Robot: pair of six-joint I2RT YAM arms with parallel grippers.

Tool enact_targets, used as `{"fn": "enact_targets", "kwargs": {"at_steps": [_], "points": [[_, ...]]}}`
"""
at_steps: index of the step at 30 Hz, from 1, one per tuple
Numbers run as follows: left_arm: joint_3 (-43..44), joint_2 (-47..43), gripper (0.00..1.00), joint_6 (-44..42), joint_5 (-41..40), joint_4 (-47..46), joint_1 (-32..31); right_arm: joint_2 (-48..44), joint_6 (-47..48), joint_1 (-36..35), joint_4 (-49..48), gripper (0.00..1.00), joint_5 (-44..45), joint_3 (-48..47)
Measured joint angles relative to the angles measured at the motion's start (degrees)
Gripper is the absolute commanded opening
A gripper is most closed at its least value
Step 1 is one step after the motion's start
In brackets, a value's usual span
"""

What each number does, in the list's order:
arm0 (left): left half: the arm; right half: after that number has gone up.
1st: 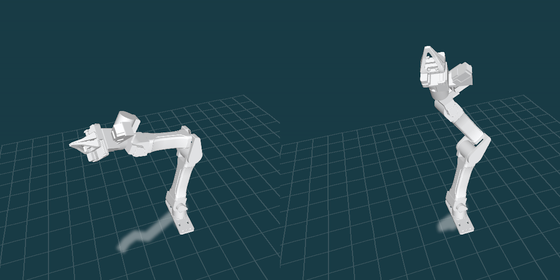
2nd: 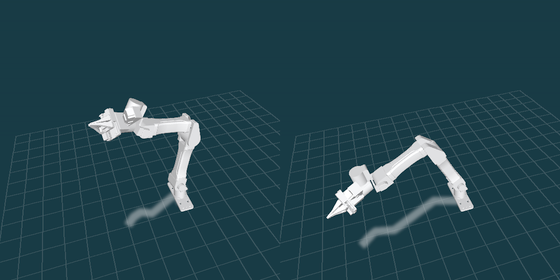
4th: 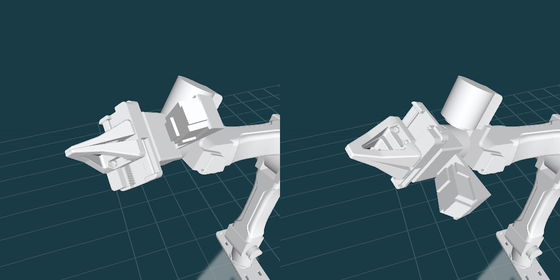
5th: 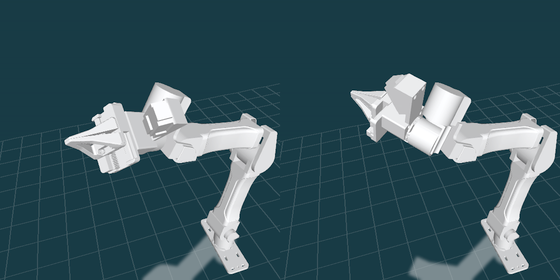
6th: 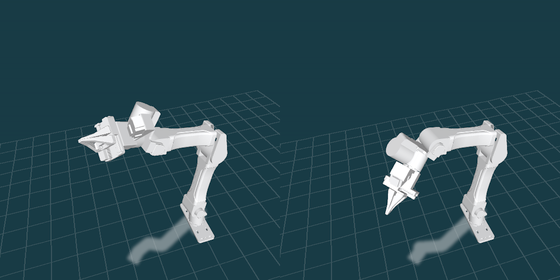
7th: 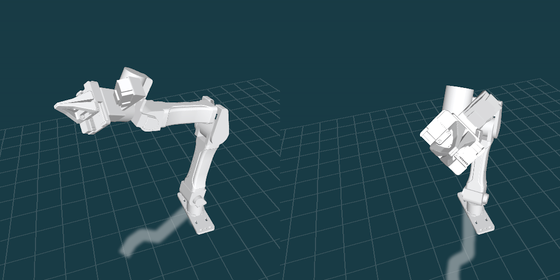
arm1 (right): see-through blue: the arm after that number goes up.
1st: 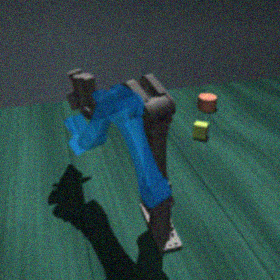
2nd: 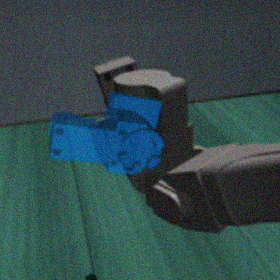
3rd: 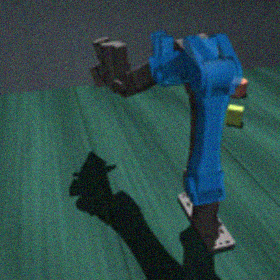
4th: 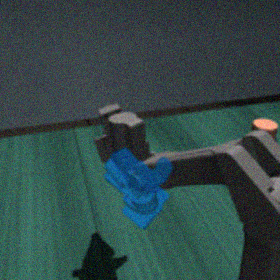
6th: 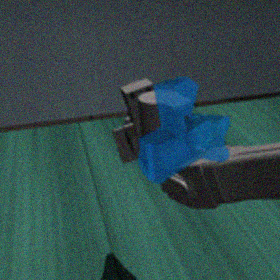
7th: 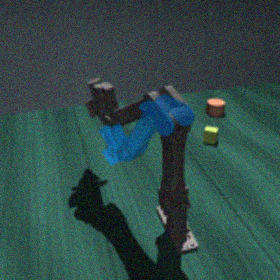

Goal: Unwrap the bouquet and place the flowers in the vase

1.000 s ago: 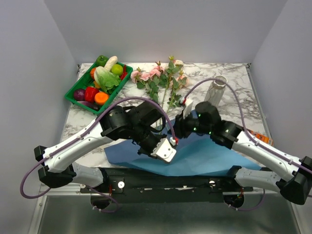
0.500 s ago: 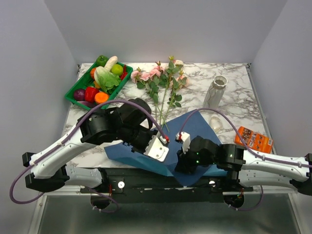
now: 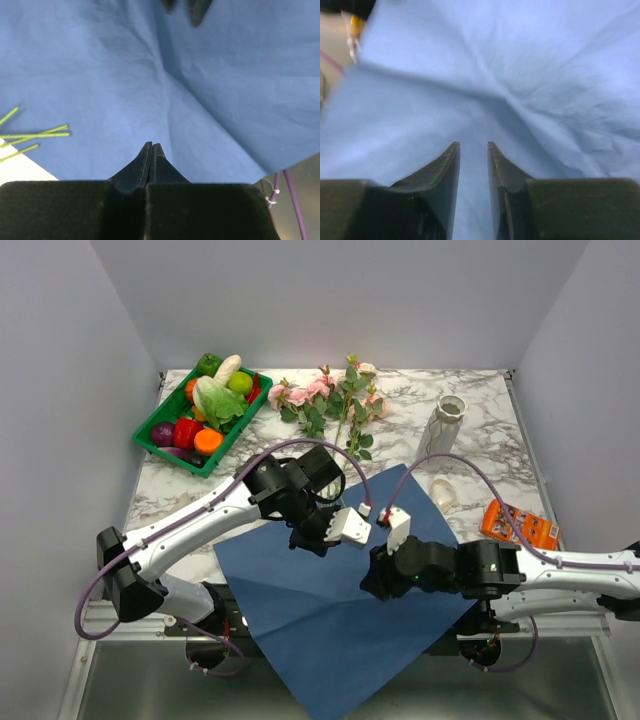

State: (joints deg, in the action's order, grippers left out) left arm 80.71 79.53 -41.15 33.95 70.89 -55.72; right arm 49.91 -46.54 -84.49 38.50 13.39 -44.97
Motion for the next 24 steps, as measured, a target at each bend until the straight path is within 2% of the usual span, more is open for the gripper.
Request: {"fn": "enact_targets", "kwargs": {"at_steps": [4,7,9,10,11,12,13,15,20,24], "points": [[-1.77,-2.21,0.0,-0.81,0.35,0.07,-2.62,-0.39,-2.54,1.73,4.02,0.61,10.88,-7.34],[-2.29,-3.85,0.01,-1.11,-0.66,0.28,-4.11,2.84,-2.4,8.33,4.98,0.61,16.5,-13.25],[-2.27,-4.81,0.12,-1.29,-2.03,0.33,-4.44,7.87,-0.72,14.93,4.52,0.57,18.25,-16.74],[-1.79,-5.09,0.34,-1.51,-3.34,0.72,-4.17,10.25,0.15,17.9,4.33,0.56,18.18,-17.84],[-1.31,-5.16,0.41,-1.7,-3.74,0.9,-3.56,13.38,1.09,20.81,3.85,0.55,18.01,-18.82],[-0.7,-5.27,0.48,-2.03,-4.26,0.98,-2.23,16.57,1.99,23.87,3.13,0.54,17.55,-19.78],[-0.33,-5.42,0.63,-1.7,-4.79,0.9,-0.5,19.96,3.02,26.84,2.12,0.54,16.74,-20.61],[-0.31,-5.95,0.71,-1.33,-5.07,0.57,4.15,26.56,4.81,31.58,0.52,0.54,15.65,-22.38],[-4.26,-8.76,0.86,-0.98,-6.27,-3.48,21.2,42.47,8.09,38.49,-3.98,0.54,12.74,-31.34],[-7.74,-8.0,0.87,-0.87,-5.97,-6.12,31.04,54.1,9.55,40.68,-9.03,0.52,10.75,-39.01]]}}
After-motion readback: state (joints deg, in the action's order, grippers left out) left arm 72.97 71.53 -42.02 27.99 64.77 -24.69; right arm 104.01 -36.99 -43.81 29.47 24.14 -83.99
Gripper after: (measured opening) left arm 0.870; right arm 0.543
